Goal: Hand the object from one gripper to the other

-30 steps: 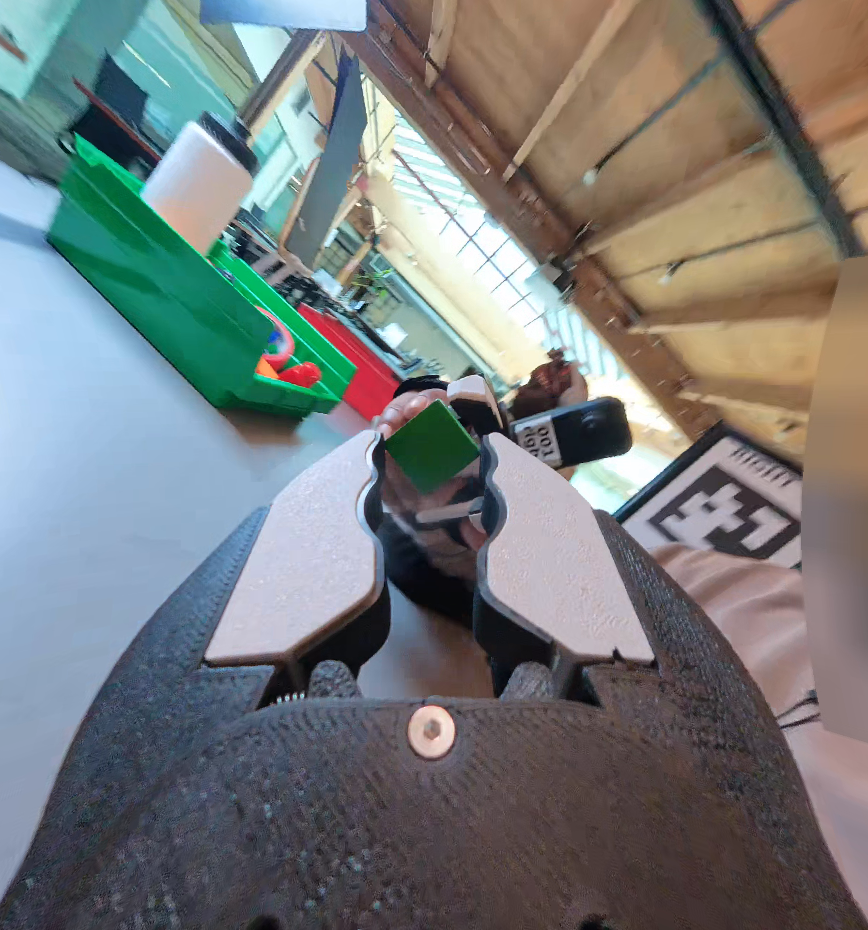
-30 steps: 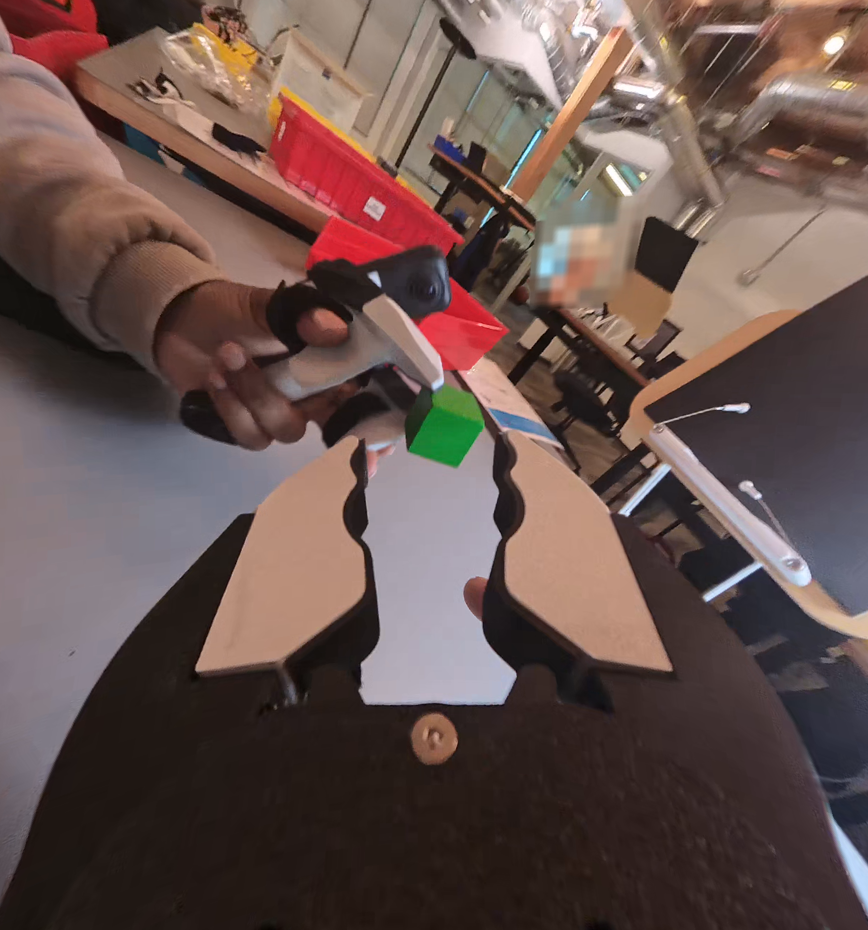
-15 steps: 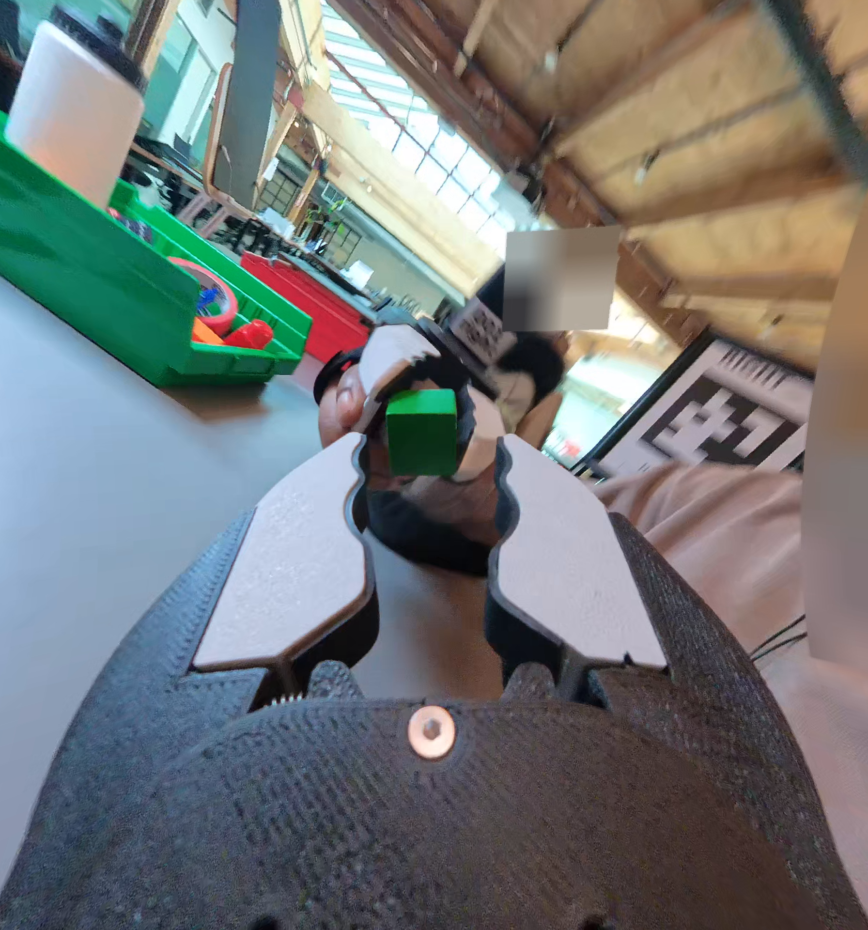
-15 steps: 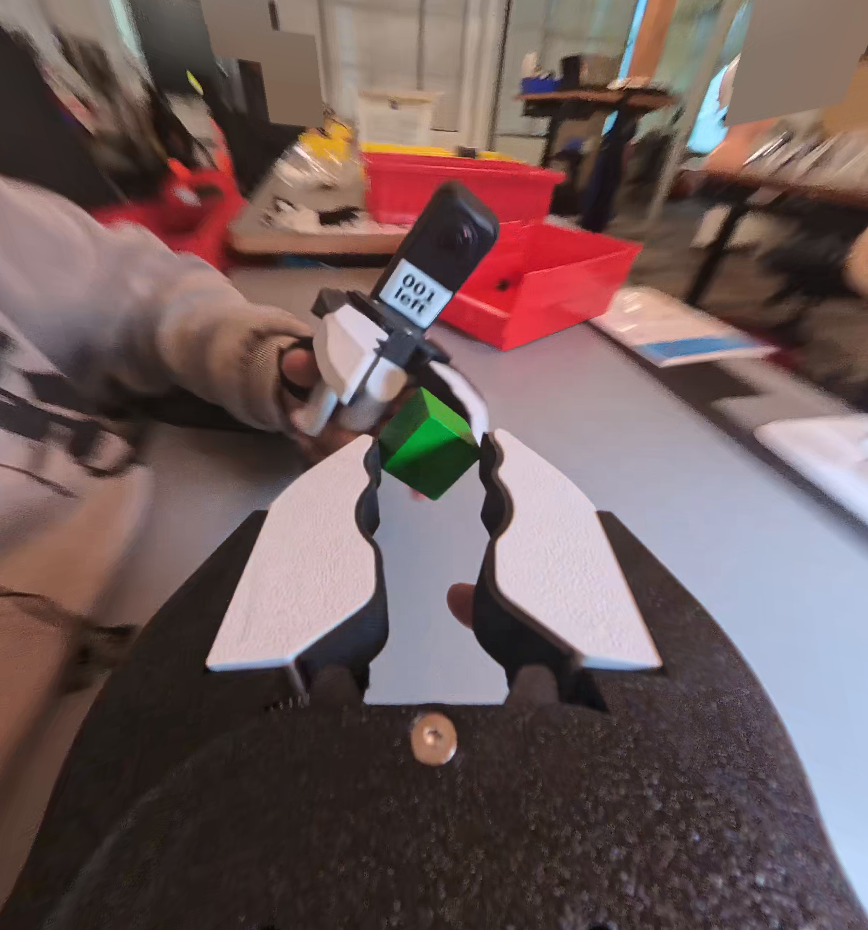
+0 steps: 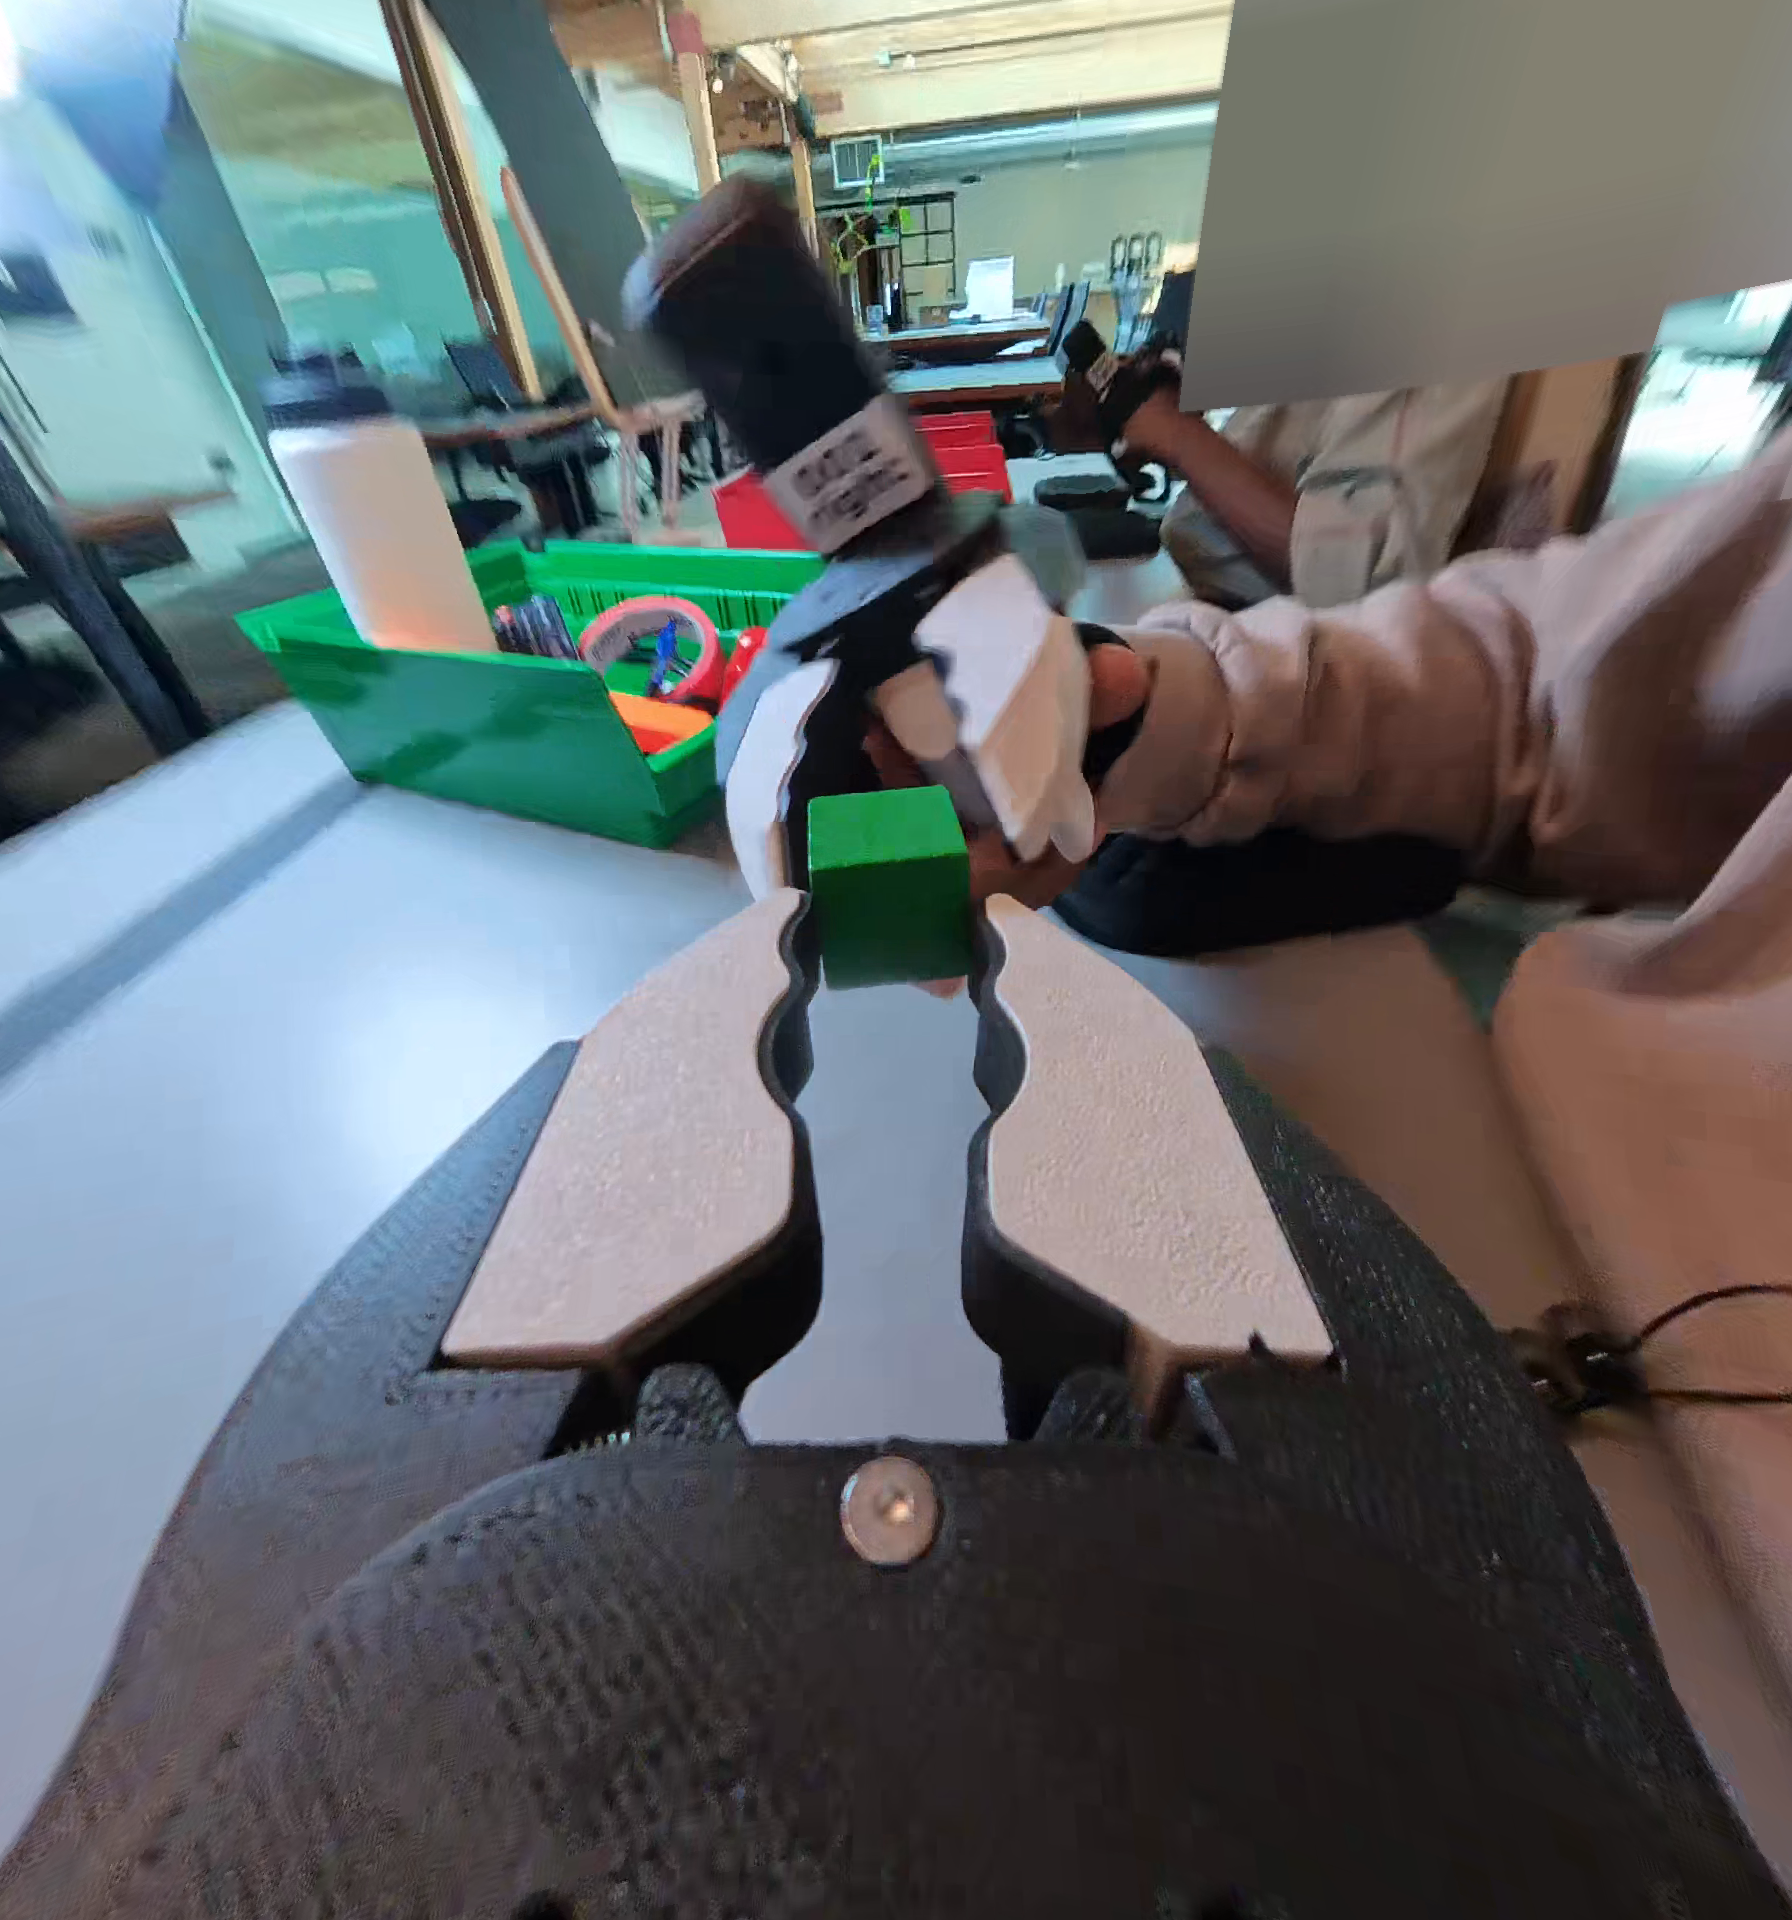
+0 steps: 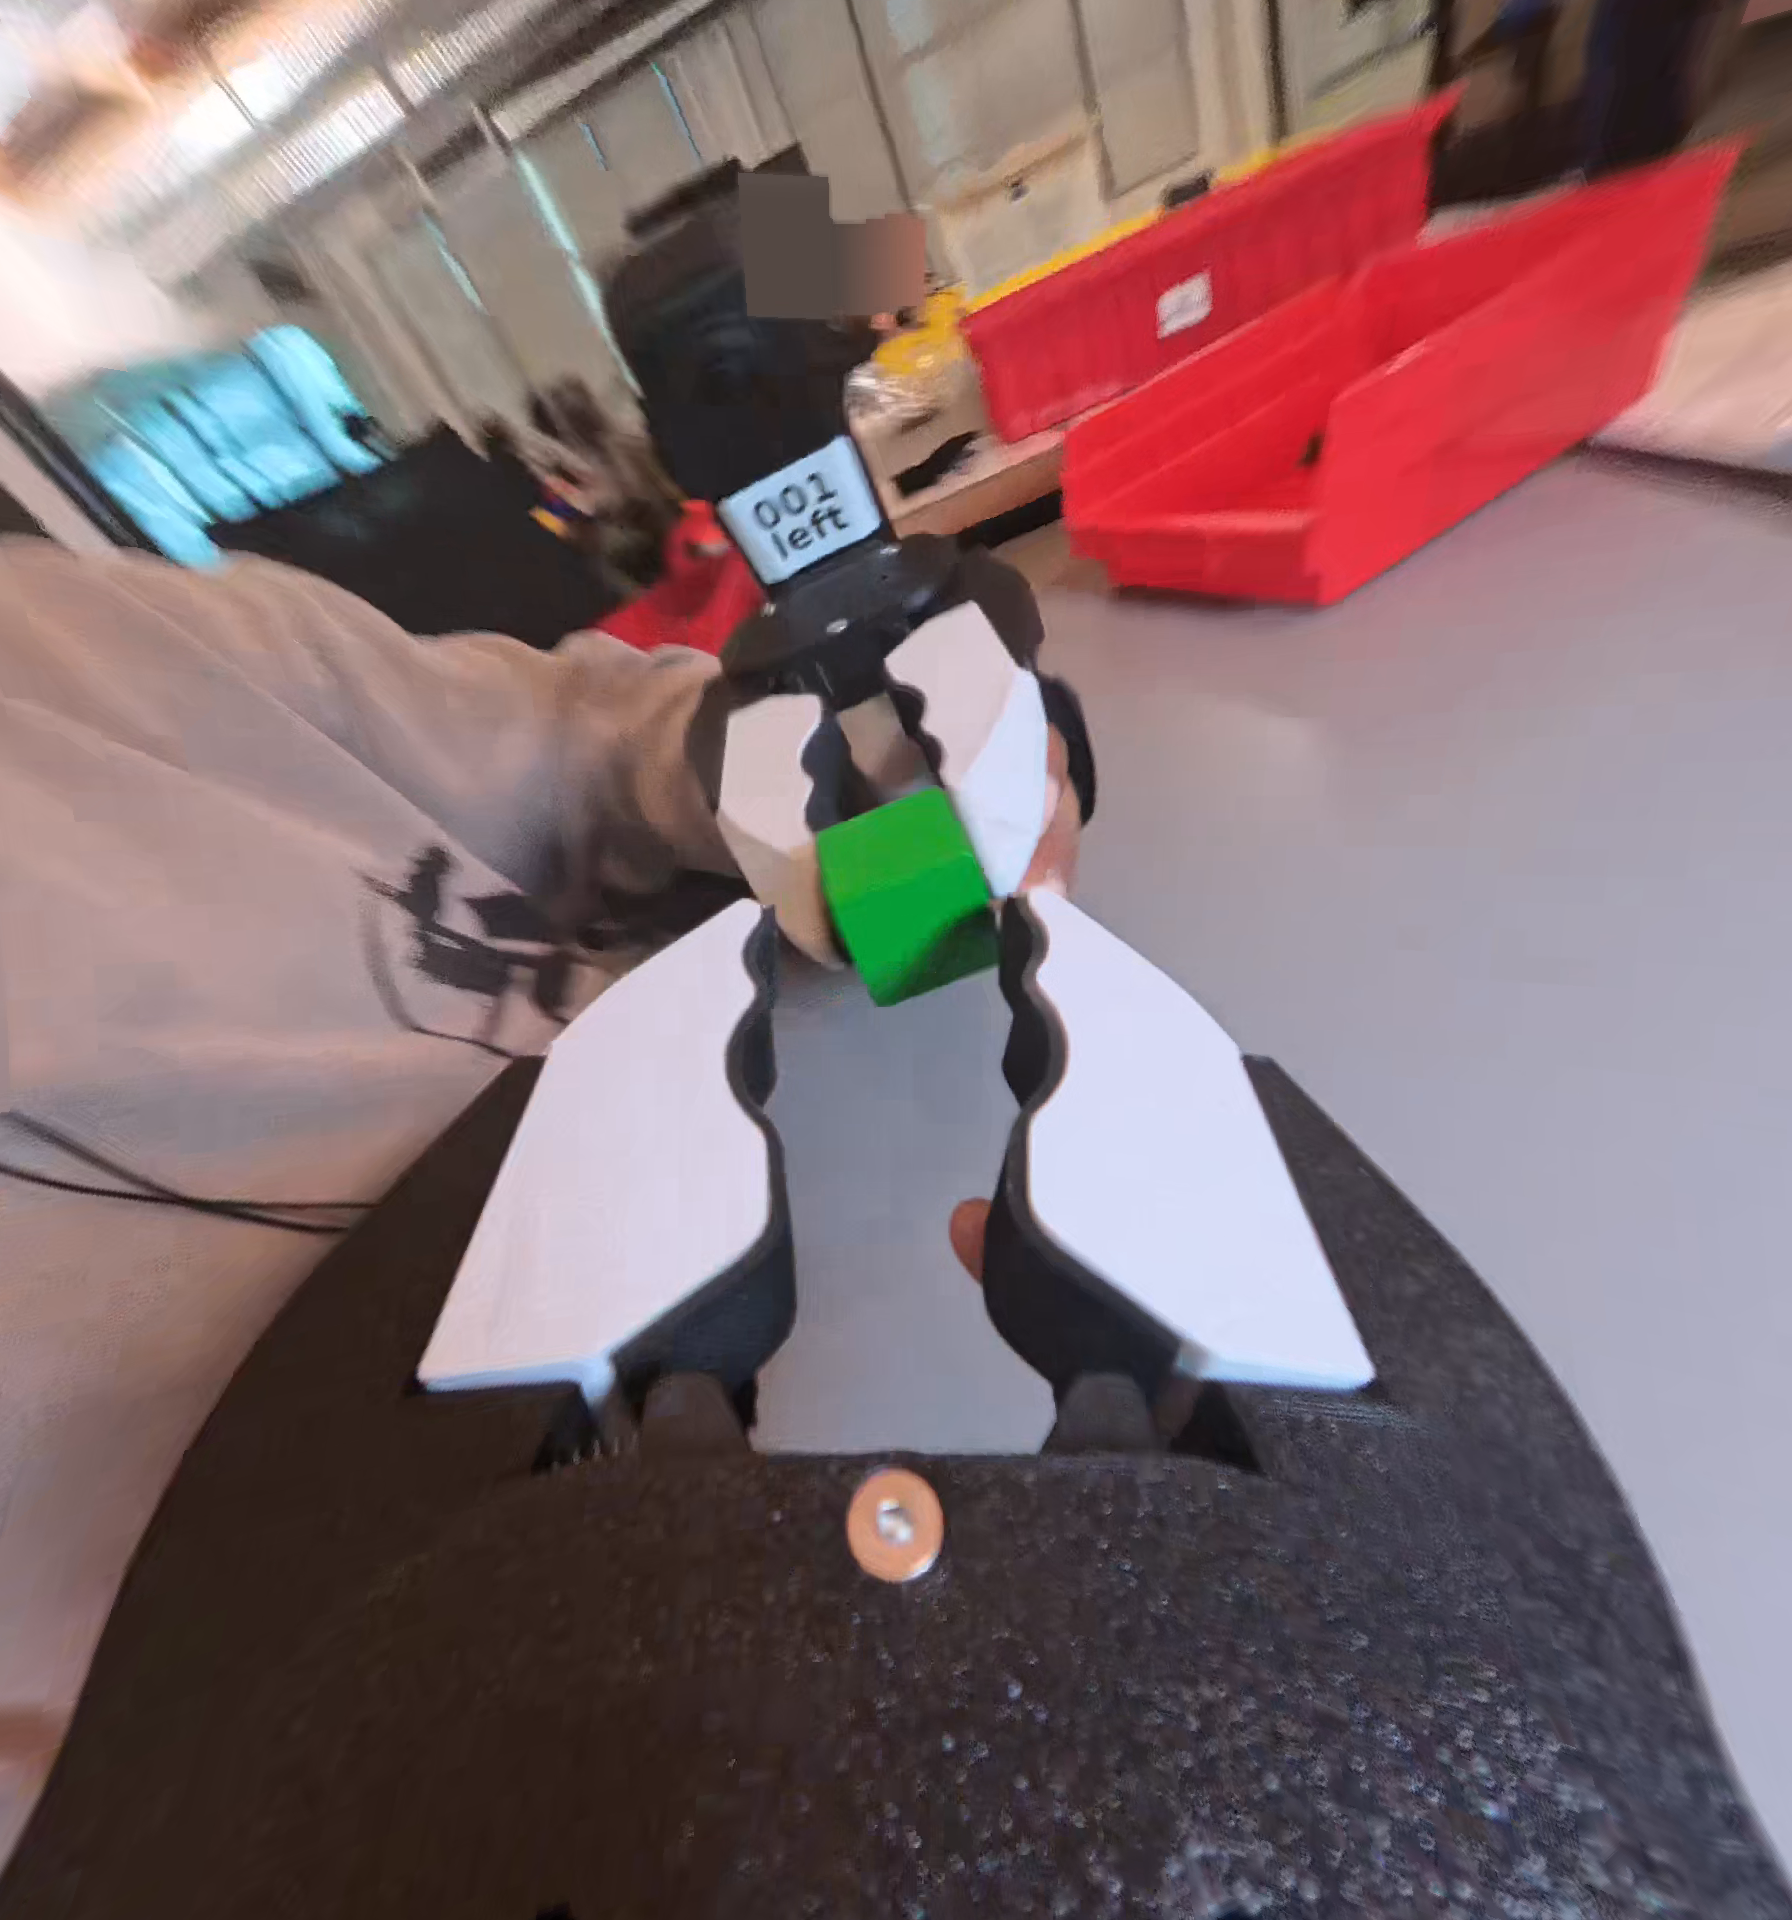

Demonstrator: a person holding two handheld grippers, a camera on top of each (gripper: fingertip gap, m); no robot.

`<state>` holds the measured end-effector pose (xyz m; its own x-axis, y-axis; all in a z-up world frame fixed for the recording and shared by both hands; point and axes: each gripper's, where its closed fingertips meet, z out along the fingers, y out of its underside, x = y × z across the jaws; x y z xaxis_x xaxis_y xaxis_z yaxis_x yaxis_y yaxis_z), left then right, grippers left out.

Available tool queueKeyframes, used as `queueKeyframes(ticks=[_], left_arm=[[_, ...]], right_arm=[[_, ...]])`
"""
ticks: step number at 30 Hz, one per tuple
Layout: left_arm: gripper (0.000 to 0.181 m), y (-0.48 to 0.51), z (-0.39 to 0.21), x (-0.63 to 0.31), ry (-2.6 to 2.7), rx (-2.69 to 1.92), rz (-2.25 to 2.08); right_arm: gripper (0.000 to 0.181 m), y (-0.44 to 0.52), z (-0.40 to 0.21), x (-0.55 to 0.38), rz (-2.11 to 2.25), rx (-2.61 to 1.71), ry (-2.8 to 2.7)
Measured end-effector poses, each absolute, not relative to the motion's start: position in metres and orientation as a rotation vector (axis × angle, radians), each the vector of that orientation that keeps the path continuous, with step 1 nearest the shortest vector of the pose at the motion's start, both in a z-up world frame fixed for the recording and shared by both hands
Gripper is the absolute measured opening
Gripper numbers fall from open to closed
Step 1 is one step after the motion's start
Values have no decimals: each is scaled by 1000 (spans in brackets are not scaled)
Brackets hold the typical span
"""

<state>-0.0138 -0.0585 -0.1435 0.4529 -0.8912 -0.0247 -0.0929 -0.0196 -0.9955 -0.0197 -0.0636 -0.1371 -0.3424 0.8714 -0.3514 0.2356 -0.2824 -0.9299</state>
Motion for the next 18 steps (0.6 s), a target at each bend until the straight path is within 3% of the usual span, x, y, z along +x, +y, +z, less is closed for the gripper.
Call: queueKeyframes(ticks=[2, 9, 14, 18], left_arm=[[28, -50, -145, -21, 802, -1559, -964], [28, -27, -178, -33, 519, -1907, -1031], [28, -28, -187, -31, 502, -1980, -959], [31, -30, -173, -32, 574, -1882, -909]], right_arm=[[49, -58, -133, -18, 1377, -1250, -1517], [48, -33, -156, -25, 284, -853, -1653], [32, -23, -178, -39, 97, -815, -1682], [27, -24, -170, -40, 420, -957, -1601]])
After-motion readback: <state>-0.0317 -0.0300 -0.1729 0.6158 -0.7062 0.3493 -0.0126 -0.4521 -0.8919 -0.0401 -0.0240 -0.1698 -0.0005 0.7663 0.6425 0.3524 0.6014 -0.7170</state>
